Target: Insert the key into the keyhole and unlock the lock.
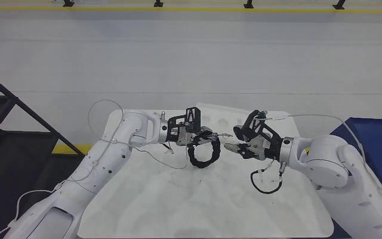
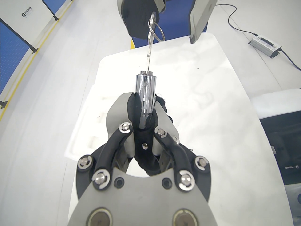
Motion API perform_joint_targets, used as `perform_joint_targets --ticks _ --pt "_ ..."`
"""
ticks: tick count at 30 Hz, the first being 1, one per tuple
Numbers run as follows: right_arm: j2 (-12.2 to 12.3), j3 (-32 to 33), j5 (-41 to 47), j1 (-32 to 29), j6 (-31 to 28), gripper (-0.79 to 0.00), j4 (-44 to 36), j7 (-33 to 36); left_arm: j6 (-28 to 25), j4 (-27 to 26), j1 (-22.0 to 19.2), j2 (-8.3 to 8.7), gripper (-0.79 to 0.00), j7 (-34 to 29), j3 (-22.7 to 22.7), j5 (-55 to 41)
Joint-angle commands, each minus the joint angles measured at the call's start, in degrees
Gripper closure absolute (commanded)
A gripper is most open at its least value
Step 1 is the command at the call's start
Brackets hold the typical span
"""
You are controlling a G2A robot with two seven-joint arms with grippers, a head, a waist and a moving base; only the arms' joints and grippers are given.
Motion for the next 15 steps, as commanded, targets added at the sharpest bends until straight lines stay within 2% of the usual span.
perform_joint_targets --ticks 1,8,15 --pt "0.0 -0.1 -0.4 -0.6 -0.7 -0.406 0.3 -0.7 0.0 -0.1 0.4 0.05 0.0 1.6 -0.7 0.1" --pt "-0.5 -2.8 -1.3 -0.2 -2.7 -0.416 2.9 -3.6 -1.0 -0.8 1.6 0.08 0.0 6.3 -2.2 -0.1" --pt "-1.4 -6.4 -0.9 2.3 -3.6 -0.413 6.0 -5.5 -1.5 -0.9 1.7 -0.23 0.0 8.6 -1.9 -0.4"
